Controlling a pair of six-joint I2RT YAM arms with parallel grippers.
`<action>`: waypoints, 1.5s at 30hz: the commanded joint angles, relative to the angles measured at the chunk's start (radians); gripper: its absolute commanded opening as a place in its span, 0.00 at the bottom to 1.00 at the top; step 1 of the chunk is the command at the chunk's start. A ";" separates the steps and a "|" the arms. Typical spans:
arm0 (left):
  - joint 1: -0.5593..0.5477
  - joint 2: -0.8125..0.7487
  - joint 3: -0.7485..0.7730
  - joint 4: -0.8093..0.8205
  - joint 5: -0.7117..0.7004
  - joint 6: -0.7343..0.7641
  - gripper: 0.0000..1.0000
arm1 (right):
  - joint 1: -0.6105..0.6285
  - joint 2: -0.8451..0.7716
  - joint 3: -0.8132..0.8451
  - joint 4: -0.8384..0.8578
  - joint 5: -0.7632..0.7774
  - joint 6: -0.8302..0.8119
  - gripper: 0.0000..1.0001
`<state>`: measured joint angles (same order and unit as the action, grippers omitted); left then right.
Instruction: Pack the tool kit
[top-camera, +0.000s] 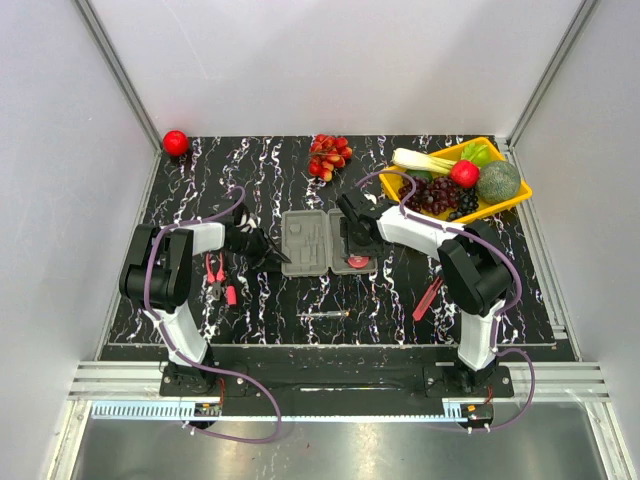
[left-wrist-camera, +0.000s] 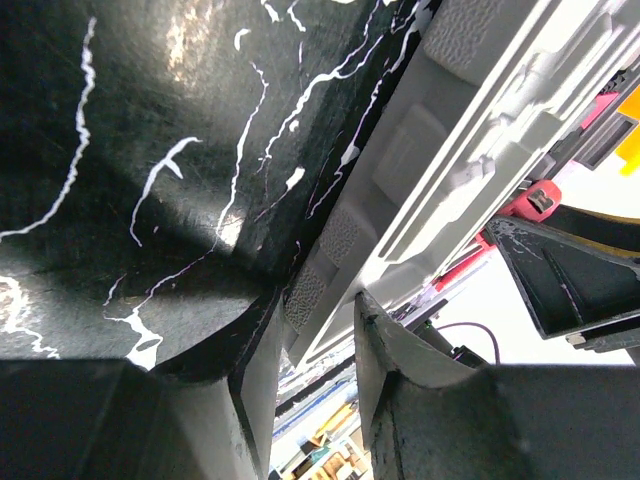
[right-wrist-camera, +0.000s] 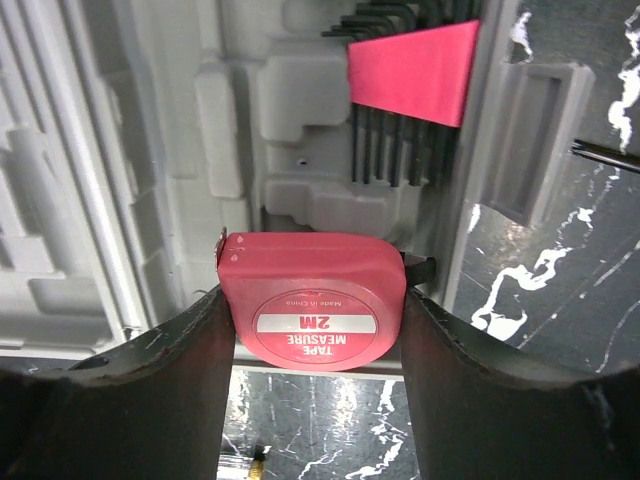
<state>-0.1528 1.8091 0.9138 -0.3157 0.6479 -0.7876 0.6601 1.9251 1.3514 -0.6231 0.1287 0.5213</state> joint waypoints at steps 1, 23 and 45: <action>-0.005 0.050 -0.033 -0.014 -0.117 -0.029 0.00 | 0.015 -0.067 -0.054 -0.012 0.035 -0.006 0.42; -0.005 0.049 -0.033 -0.019 -0.116 -0.018 0.00 | 0.015 -0.011 -0.018 -0.122 0.108 0.022 0.58; -0.005 0.058 -0.024 -0.022 -0.111 -0.013 0.00 | 0.015 -0.130 0.032 -0.164 0.172 0.017 0.82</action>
<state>-0.1646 1.8217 0.9138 -0.3008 0.6697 -0.7982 0.6781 1.8793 1.3361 -0.7235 0.2218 0.5472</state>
